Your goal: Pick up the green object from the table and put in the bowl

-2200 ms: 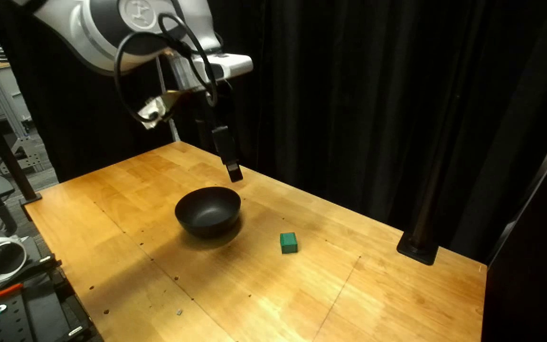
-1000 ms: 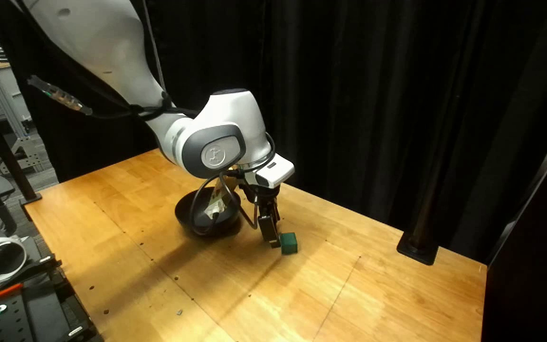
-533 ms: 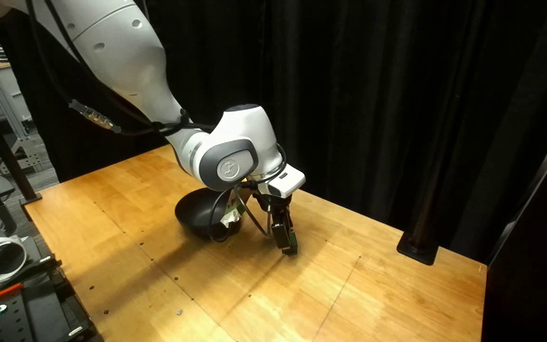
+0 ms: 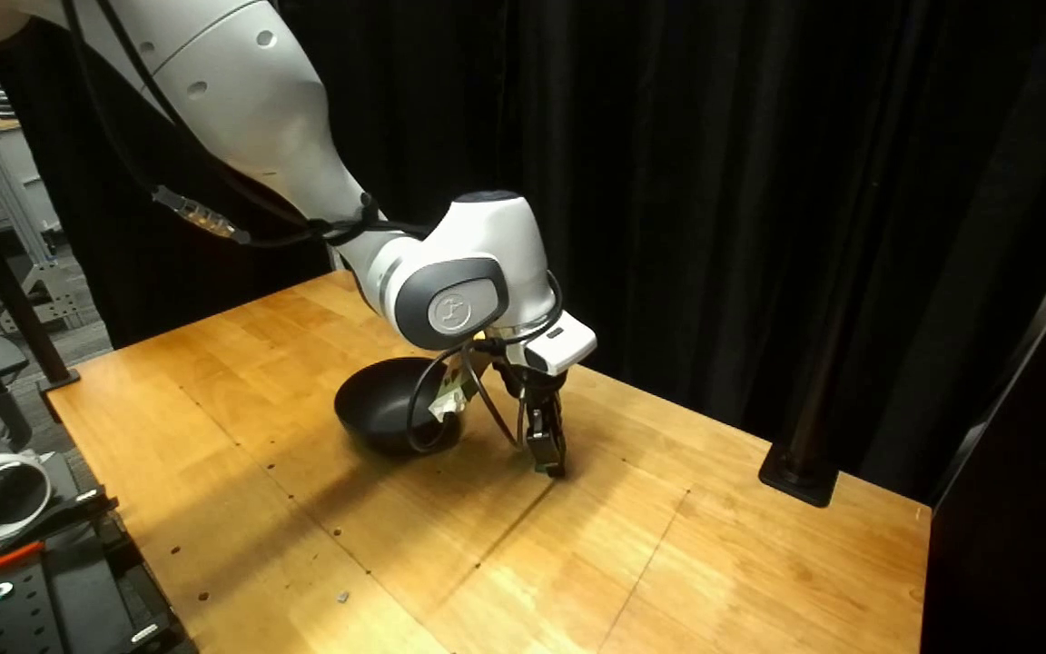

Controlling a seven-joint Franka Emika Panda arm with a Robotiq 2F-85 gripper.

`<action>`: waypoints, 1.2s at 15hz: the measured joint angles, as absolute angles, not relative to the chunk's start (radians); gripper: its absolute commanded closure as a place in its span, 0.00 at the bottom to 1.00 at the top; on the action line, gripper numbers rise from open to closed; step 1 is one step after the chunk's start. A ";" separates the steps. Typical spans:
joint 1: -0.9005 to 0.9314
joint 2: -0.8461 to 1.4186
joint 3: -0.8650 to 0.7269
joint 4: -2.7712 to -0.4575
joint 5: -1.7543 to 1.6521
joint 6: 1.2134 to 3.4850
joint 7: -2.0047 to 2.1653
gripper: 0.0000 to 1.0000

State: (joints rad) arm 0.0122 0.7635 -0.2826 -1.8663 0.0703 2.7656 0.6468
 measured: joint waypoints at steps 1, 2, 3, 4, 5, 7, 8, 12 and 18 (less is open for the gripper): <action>0.006 0.757 -0.282 -1.866 0.076 2.744 0.645 0.79; 0.000 0.748 -0.282 -1.868 0.078 2.725 0.644 0.79; -0.006 0.735 -0.285 -1.872 0.078 2.706 0.644 0.79; -0.011 0.716 -0.289 -1.878 0.078 2.686 0.642 0.79; -0.014 0.688 -0.295 -1.890 0.078 2.667 0.638 0.79; -0.015 0.610 -0.308 -1.924 0.077 2.622 0.620 0.79; -0.016 0.560 -0.308 -1.946 0.077 2.587 0.603 0.79; -0.025 0.363 -0.242 -2.048 0.092 2.442 0.502 0.79; -0.013 0.259 -0.095 -2.181 0.142 2.439 0.439 0.27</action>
